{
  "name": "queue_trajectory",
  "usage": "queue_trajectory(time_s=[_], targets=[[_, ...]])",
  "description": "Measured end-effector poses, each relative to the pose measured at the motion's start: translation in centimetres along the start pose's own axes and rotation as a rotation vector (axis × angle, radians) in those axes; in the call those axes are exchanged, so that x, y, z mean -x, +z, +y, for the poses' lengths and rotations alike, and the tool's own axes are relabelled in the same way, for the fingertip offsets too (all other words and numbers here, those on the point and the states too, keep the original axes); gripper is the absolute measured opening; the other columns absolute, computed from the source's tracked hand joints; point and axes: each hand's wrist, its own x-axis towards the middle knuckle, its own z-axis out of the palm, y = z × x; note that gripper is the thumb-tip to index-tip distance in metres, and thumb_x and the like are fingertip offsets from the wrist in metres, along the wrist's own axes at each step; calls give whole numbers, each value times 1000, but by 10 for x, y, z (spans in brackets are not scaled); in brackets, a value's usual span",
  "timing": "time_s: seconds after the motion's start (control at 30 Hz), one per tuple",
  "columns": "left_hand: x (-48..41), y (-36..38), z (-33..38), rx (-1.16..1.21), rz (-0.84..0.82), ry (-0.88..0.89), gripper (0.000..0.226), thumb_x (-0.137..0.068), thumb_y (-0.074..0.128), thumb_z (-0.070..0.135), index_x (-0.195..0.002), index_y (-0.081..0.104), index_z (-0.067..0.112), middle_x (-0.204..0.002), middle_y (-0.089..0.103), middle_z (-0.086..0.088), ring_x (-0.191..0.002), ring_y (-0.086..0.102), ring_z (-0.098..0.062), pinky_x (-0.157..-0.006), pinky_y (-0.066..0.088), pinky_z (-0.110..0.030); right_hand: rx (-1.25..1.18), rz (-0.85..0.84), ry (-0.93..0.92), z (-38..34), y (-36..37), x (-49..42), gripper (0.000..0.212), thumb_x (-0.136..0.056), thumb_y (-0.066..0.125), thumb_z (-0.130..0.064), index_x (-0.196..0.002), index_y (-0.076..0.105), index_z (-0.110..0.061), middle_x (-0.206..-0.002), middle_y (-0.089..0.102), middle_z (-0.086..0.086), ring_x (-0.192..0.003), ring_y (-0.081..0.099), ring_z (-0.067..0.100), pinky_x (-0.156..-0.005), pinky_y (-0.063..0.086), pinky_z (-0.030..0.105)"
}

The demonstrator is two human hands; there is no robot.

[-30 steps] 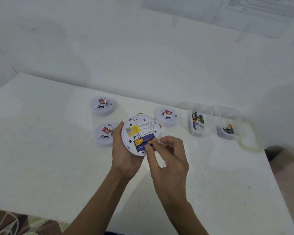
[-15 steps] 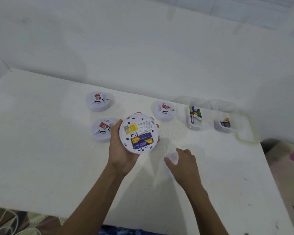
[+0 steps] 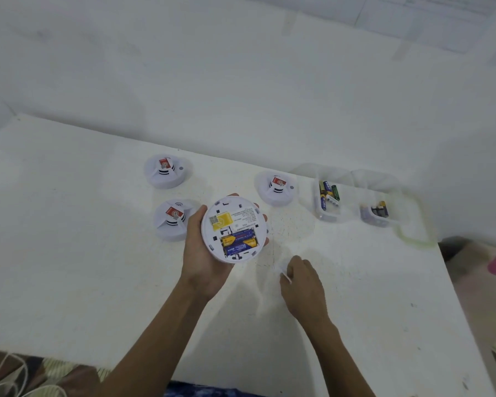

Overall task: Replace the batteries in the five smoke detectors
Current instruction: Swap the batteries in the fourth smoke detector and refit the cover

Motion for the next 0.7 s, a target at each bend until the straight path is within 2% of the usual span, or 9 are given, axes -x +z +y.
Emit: queue_trajectory(time_s=[0.07,0.13,0.2,0.3,0.4,0.5,0.6,0.67,0.7], targets=[[1,3,2,17,31,-2,46,-74,60,52,-106,74,22,-113,70,-10,-102,68,-28,-77,58,-40,-183,-10,9,-3,-7,0,36,-95,53,-18,-68,29,-24,-68,39,-7,-60,37,3,-52,29,10],[1,5,3,58,50,-27,48,-84,40,47,-99,76,20,-107,72,-10,-96,70,-28,-72,59,-39,-391,40,37,-9,-21,0,38,-91,56,-12,-65,29,-19,-62,38,-3,-55,45,15,-48,32,12],[2,6,4,75,60,-41,51,-86,34,46,-99,76,19,-106,72,-11,-96,70,-28,-72,59,-39,-575,86,40,-20,-39,1,36,-87,60,-13,-66,31,-17,-61,36,-2,-56,47,24,-51,32,17],[3,7,5,59,50,-49,49,-83,40,48,-100,76,19,-108,71,-12,-96,70,-29,-71,59,-40,-716,121,-47,-41,-67,7,38,-83,67,-19,-68,33,-19,-63,34,-4,-55,32,12,-53,33,24],[2,7,3,41,87,-49,54,-93,28,44,-96,77,21,-103,73,-9,-92,71,-26,-72,60,-39,-798,99,-213,-60,-91,20,33,-79,74,-20,-78,41,-17,-65,41,-7,-54,39,5,-50,38,17],[3,6,2,17,123,-48,56,-99,22,41,-107,73,20,-109,71,-11,-98,69,-27,-76,59,-37,-793,51,-366,-75,-100,35,32,-77,77,-14,-93,49,-14,-79,50,-9,-68,54,-7,-52,41,5],[4,7,2,-22,152,-55,53,-99,22,42,-114,67,21,-112,70,-10,-101,67,-26,-79,59,-36,-556,217,-485,-87,-91,37,45,-76,77,-36,-109,55,-14,-103,61,-1,-93,55,1,-70,45,2],[4,7,1,-61,156,-52,53,-97,22,44,-111,69,23,-111,70,-7,-101,68,-24,-81,58,-36,-384,376,-555,-89,-80,33,48,-79,64,-52,-112,56,-17,-110,65,2,-98,54,10,-80,47,10],[5,7,1,-75,163,-51,54,-98,20,44,-110,68,24,-108,71,-6,-99,68,-22,-79,58,-34,-343,431,-579,-91,-75,32,48,-82,57,-56,-112,56,-19,-110,66,4,-99,56,15,-82,51,19]])
